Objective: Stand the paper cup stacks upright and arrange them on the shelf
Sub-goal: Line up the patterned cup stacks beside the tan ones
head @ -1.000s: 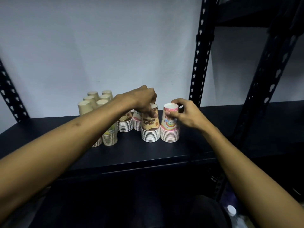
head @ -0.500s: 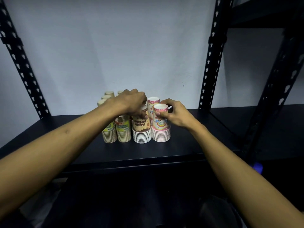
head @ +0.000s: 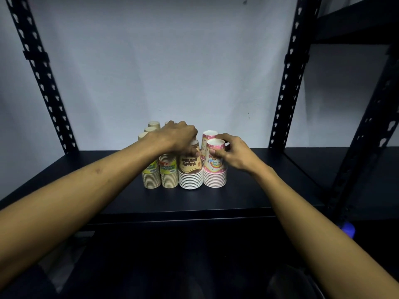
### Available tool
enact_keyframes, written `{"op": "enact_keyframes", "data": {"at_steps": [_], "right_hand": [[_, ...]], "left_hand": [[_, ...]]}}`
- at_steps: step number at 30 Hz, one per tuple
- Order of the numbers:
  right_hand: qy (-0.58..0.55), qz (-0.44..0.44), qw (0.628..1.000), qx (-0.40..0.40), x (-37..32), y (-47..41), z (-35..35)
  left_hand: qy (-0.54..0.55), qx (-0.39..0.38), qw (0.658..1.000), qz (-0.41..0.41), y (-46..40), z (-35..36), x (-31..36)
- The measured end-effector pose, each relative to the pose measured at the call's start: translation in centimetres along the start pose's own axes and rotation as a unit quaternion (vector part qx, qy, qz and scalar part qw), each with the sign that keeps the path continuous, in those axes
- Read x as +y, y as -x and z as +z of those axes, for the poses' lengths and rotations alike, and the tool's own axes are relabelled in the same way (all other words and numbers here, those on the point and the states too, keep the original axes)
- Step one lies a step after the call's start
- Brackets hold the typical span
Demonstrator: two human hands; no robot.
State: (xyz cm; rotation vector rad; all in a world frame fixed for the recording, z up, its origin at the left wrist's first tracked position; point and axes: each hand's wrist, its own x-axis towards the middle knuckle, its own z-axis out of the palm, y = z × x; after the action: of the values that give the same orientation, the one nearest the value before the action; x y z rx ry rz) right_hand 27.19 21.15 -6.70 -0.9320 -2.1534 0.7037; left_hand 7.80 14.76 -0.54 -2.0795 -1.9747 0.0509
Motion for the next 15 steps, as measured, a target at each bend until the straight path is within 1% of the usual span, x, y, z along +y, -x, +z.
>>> {"op": "enact_keyframes", "data": {"at_steps": [3,9,15], "right_hand": [[-0.002,-0.001,1.000,-0.002,0.05,-0.06,-0.02],[-0.004,-0.004,1.000,-0.003,0.30,-0.04,-0.11],[0.007,-0.012,1.000,0.012,0.35,0.11,0.36]], "left_hand": [[0.002,0.002,1.000,0.001,-0.04,0.17,-0.13],[0.048,0.008,0.999,0.006,-0.28,0.81,-0.57],[0.053,0.021,0.998,0.004,-0.16,0.87,-0.42]]}}
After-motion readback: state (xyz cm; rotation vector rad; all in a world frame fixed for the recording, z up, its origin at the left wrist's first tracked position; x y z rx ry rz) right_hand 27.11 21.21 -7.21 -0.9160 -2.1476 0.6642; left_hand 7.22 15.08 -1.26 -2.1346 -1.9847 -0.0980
